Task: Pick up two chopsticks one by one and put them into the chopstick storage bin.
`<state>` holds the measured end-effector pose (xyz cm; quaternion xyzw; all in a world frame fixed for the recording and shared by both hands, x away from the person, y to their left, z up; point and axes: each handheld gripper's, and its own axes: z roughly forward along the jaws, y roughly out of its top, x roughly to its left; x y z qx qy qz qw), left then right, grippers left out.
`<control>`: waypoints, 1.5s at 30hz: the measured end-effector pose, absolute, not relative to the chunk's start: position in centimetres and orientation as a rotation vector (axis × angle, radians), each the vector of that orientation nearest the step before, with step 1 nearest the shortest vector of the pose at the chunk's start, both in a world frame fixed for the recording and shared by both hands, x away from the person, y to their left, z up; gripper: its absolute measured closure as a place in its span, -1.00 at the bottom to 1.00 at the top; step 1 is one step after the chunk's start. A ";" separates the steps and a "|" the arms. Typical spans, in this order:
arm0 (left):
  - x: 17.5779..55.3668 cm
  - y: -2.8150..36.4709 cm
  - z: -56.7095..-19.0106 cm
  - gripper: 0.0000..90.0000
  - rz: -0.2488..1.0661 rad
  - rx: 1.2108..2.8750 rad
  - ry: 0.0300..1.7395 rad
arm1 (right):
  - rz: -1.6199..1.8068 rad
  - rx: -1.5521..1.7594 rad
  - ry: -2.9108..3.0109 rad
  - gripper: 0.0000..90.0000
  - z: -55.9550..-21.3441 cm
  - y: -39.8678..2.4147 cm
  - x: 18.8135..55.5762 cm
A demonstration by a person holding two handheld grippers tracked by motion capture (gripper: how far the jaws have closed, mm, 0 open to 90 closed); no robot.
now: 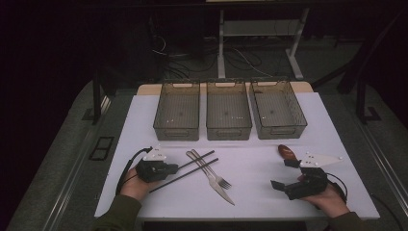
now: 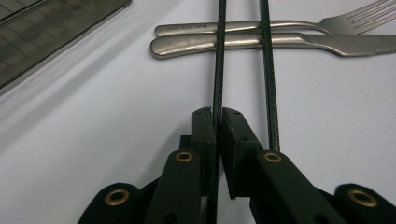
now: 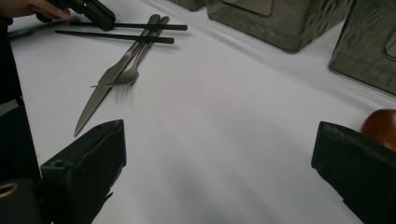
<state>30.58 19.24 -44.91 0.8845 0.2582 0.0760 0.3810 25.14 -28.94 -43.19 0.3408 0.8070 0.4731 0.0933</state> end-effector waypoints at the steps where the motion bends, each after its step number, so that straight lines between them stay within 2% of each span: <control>1: 30.6 19.2 -44.9 0.87 0.191 2.255 0.661 | 1.401 1.008 2.394 -0.94 -43.2 -28.9 25.1; 9: 30.7 19.3 -44.9 0.89 0.184 2.260 0.666 | 1.384 1.014 2.389 -0.94 -43.5 -28.9 25.2; 10: 30.7 19.3 -44.9 0.89 0.181 2.255 0.670 | 1.373 1.006 2.393 -0.82 -43.7 -28.9 25.2; 45: 30.4 19.1 -41.3 0.89 0.179 2.179 0.698 | 1.354 1.019 2.373 -0.82 -44.1 -28.7 25.3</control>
